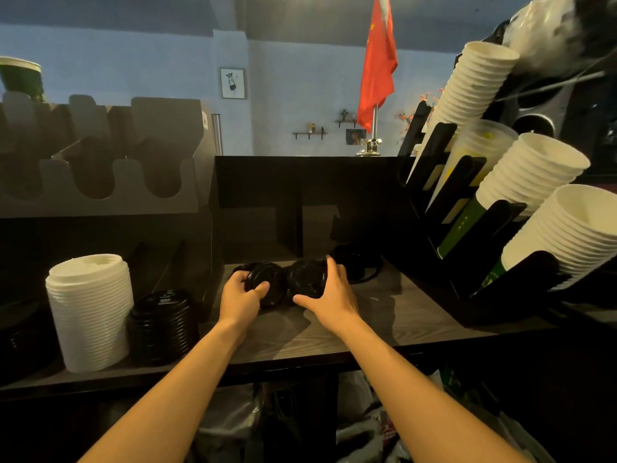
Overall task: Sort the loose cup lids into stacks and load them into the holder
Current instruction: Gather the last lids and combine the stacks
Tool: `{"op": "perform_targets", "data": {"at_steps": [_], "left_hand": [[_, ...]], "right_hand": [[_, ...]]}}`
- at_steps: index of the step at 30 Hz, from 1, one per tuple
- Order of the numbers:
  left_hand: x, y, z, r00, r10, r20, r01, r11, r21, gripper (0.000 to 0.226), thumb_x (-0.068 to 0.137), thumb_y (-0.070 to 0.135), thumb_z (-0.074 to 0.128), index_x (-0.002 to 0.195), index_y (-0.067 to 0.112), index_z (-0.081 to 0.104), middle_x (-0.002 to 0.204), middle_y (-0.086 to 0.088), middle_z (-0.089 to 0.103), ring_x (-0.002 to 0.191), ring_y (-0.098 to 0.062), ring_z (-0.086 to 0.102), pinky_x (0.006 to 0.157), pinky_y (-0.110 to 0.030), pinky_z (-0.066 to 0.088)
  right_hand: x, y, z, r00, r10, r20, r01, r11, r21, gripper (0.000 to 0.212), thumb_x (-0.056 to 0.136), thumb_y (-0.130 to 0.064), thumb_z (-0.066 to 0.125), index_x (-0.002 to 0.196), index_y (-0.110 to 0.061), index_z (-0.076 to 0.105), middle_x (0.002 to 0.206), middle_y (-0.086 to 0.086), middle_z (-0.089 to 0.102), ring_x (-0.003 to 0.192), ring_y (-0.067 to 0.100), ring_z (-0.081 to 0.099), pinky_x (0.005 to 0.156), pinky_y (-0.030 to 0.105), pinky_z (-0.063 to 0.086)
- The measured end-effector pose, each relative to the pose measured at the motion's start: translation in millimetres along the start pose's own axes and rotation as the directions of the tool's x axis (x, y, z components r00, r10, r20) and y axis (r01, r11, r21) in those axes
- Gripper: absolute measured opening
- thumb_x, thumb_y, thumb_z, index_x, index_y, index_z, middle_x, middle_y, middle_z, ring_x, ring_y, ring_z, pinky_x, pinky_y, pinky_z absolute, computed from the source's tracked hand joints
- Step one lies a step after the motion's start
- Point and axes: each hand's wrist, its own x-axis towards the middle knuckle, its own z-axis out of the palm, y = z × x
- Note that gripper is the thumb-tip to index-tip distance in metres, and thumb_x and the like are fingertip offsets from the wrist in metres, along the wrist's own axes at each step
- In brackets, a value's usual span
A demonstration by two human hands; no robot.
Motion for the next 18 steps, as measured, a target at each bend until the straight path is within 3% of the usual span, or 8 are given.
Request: {"op": "perform_targets", "data": {"at_steps": [4,7,10,12,14,16,18], "left_hand": [[1.6,0.6,0.9,1.000,0.009,-0.021,-0.010,0.999,-0.030,0.014,0.095,0.012,0.068,0.108,0.015,0.063,0.103,-0.007,0.071,0.101,-0.023,0.069,0.081,-0.032,0.055],[0.6,4.0,1.5,1.000,-0.017,-0.022,0.015,0.995,-0.098,0.012,0.098,0.016,0.063,0.109,0.014,0.064,0.107,-0.009,0.070,0.103,-0.024,0.067,0.082,-0.033,0.055],[-0.8,5.1,1.3,0.999,-0.027,0.037,0.031,0.991,-0.132,0.017,0.099,0.023,0.061,0.112,0.012,0.064,0.107,-0.011,0.069,0.102,-0.027,0.067,0.082,-0.036,0.056],[-2.0,5.9,1.6,0.996,-0.005,0.088,0.017,0.991,-0.130,0.024,0.096,0.025,0.067,0.115,0.010,0.065,0.106,-0.011,0.071,0.100,-0.026,0.070,0.074,-0.030,0.056],[-2.0,6.3,1.5,0.994,0.010,0.107,0.002,0.993,-0.114,0.023,0.096,0.021,0.068,0.115,0.009,0.066,0.106,-0.011,0.072,0.099,-0.025,0.071,0.069,-0.027,0.055],[-1.5,5.4,1.4,0.994,0.011,0.107,0.000,0.995,-0.095,0.018,0.096,0.017,0.068,0.112,0.011,0.066,0.106,-0.011,0.072,0.098,-0.025,0.072,0.072,-0.029,0.057],[-1.5,4.7,1.1,0.994,0.003,0.107,0.007,0.996,-0.086,0.017,0.096,0.016,0.068,0.112,0.012,0.067,0.106,-0.010,0.073,0.100,-0.025,0.071,0.077,-0.033,0.058]], "right_hand": [[-3.5,-4.5,0.5,0.985,-0.145,0.097,0.147,0.989,-0.016,0.094,0.080,-0.036,0.081,0.155,-0.029,0.024,0.147,-0.002,0.028,0.133,0.021,0.041,0.103,0.032,0.042],[-5.7,-6.6,3.6,0.955,-0.204,0.217,0.224,0.972,-0.071,0.095,0.086,-0.021,0.077,0.156,-0.041,0.016,0.147,-0.002,0.025,0.134,0.024,0.041,0.103,0.033,0.044],[-7.8,-6.1,4.2,0.932,-0.265,0.246,0.312,0.933,-0.178,0.095,0.091,-0.017,0.071,0.154,-0.049,0.008,0.148,-0.006,0.022,0.125,0.024,0.047,0.091,0.030,0.048],[-9.1,-6.6,3.9,0.913,-0.312,0.264,0.368,0.909,-0.195,0.096,0.090,-0.018,0.068,0.155,-0.048,0.004,0.145,-0.007,0.019,0.124,0.025,0.045,0.091,0.030,0.046],[-10.2,-8.3,4.6,0.910,-0.318,0.266,0.360,0.924,-0.129,0.098,0.088,-0.025,0.066,0.156,-0.043,-0.002,0.146,-0.008,0.016,0.133,0.023,0.035,0.103,0.033,0.044],[-9.8,-9.1,7.9,0.929,-0.302,0.216,0.317,0.948,-0.036,0.097,0.092,-0.031,0.065,0.157,-0.037,-0.006,0.149,-0.009,0.014,0.137,0.019,0.029,0.106,0.030,0.039],[-6.6,-8.3,9.4,0.960,-0.253,0.124,0.253,0.967,0.015,0.091,0.094,-0.033,0.065,0.159,-0.026,0.003,0.153,-0.004,0.016,0.136,0.017,0.032,0.105,0.027,0.036]]}}
